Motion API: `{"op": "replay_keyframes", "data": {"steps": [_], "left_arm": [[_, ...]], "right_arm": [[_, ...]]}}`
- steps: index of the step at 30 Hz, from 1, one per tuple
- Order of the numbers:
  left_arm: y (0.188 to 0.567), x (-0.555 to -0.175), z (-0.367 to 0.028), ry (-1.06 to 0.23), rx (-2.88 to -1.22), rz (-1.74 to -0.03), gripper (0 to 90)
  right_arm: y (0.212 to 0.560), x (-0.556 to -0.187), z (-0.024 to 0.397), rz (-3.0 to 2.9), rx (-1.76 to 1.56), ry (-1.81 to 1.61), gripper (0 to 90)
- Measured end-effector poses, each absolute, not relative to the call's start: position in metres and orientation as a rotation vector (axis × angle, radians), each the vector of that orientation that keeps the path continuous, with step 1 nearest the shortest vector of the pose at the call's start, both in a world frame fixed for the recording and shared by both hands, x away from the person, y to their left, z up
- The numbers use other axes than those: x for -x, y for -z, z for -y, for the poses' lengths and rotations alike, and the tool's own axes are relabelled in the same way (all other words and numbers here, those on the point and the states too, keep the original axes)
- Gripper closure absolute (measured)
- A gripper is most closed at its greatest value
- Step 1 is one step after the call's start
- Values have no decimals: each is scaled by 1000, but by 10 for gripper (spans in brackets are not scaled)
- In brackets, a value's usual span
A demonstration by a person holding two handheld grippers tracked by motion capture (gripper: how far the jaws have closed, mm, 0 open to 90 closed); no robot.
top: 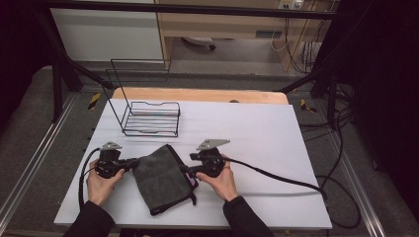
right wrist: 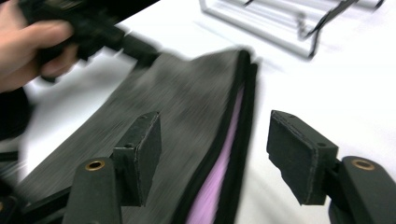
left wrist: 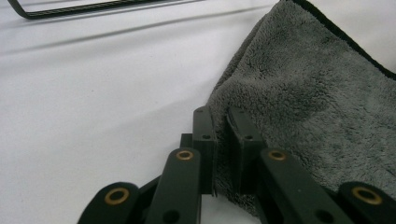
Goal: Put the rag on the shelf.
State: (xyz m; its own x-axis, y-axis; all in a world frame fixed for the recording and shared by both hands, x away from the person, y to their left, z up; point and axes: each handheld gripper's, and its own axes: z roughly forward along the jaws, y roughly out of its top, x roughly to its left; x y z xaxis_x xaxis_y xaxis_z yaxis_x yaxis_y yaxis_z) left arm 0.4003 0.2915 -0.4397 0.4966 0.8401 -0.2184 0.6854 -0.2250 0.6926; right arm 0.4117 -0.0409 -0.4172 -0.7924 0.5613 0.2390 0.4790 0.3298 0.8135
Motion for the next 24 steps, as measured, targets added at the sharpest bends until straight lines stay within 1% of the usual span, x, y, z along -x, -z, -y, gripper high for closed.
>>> {"op": "replay_keyframes", "data": {"steps": [1, 2, 3, 4, 5, 6, 8, 13, 17, 19, 21, 22, 23, 24], "left_arm": [[440, -400, -292, -266, -1984, -1245, 822], [440, -400, -292, -266, -1984, -1245, 821], [440, -400, -291, -269, -1987, -1243, 821], [441, -400, -291, -271, -1991, -1241, 818], [441, -400, -291, -274, -1994, -1236, 818], [441, -400, -291, -273, -1994, -1235, 818], [441, -400, -291, -273, -1994, -1233, 818], [441, -399, -291, -280, -1999, -1224, 817], [440, -399, -291, -292, -2002, -1219, 805], [440, -399, -291, -292, -1999, -1219, 793], [440, -399, -291, -296, -1994, -1223, 762], [440, -399, -291, -302, -1990, -1227, 738], [439, -398, -291, -305, -1986, -1230, 704], [438, -398, -291, -312, -1983, -1231, 704]], "right_arm": [[417, -420, 35, -2486, -975, -1465, 360], [417, -420, 35, -2486, -975, -1465, 360], [418, -428, 28, -2483, -977, -1457, 363], [423, -444, 14, -2492, -984, -1434, 373], [423, -444, 14, -2492, -984, -1434, 373], [429, -458, 1, -2510, -971, -1402, 381], [436, -470, -11, -2543, -972, -1370, 395], [453, -482, -32, -2591, -952, -1337, 431], [458, -483, -34, -2614, -992, -1362, 515], [457, -483, -34, -2632, -1012, -1362, 580], [457, -483, -33, -2662, -1029, -1364, 679], [457, -483, -33, -2671, -1032, -1367, 715], [456, -482, -33, -2665, -1021, -1369, 738], [456, -482, -33, -2665, -1021, -1369, 738]]}}
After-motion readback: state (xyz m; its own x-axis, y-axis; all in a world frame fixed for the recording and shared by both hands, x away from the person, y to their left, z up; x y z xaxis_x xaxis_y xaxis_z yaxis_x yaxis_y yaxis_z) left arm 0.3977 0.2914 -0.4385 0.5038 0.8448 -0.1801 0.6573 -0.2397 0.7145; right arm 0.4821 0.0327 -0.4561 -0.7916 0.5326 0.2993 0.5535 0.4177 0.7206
